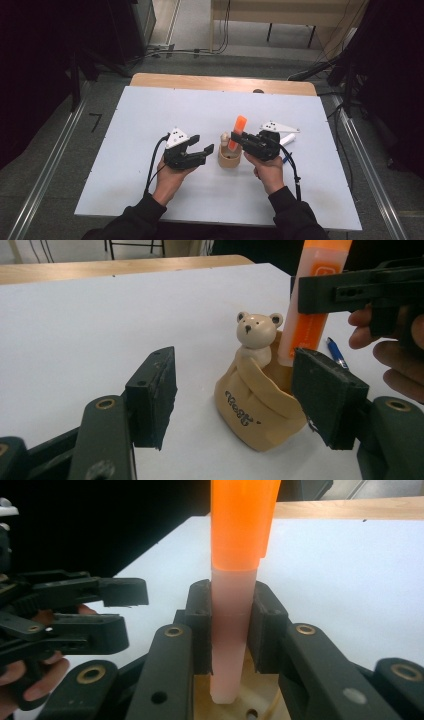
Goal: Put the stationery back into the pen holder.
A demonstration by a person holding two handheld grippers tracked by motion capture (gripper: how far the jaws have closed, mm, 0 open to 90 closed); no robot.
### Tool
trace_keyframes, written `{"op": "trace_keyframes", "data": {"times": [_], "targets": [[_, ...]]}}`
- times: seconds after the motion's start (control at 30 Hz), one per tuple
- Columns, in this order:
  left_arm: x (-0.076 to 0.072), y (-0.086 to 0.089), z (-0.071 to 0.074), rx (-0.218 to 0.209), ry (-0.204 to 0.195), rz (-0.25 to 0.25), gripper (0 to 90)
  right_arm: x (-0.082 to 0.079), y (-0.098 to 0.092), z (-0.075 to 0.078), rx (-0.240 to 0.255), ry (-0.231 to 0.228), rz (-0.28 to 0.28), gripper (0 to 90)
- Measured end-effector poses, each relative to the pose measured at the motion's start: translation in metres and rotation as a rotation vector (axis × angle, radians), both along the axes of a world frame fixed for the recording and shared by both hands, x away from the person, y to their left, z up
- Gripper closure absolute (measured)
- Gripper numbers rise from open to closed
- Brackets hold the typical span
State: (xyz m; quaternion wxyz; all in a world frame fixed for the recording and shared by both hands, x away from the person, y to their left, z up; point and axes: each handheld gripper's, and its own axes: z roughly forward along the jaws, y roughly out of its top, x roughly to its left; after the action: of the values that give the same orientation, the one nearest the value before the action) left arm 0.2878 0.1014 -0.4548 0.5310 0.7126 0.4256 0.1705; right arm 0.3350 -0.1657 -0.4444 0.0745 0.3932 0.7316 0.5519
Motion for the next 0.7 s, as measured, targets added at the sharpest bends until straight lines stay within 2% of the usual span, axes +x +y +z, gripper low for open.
{"op": "trace_keyframes", "data": {"times": [0.27, 0.37, 0.7], "targets": [[0.000, 0.000, -0.002, 0.005, 0.007, 0.002, 35.6, 0.002, 0.003, -0.011, -0.058, -0.001, -0.011, 71.7], [0.001, -0.001, -0.003, 0.009, 0.011, -0.003, 35.6, 0.004, 0.001, -0.014, -0.070, 0.013, -0.017, 71.5], [0.001, -0.002, -0.005, 0.011, 0.016, -0.006, 35.6, 0.001, 0.006, -0.018, -0.106, 0.001, -0.004, 69.2]]}}
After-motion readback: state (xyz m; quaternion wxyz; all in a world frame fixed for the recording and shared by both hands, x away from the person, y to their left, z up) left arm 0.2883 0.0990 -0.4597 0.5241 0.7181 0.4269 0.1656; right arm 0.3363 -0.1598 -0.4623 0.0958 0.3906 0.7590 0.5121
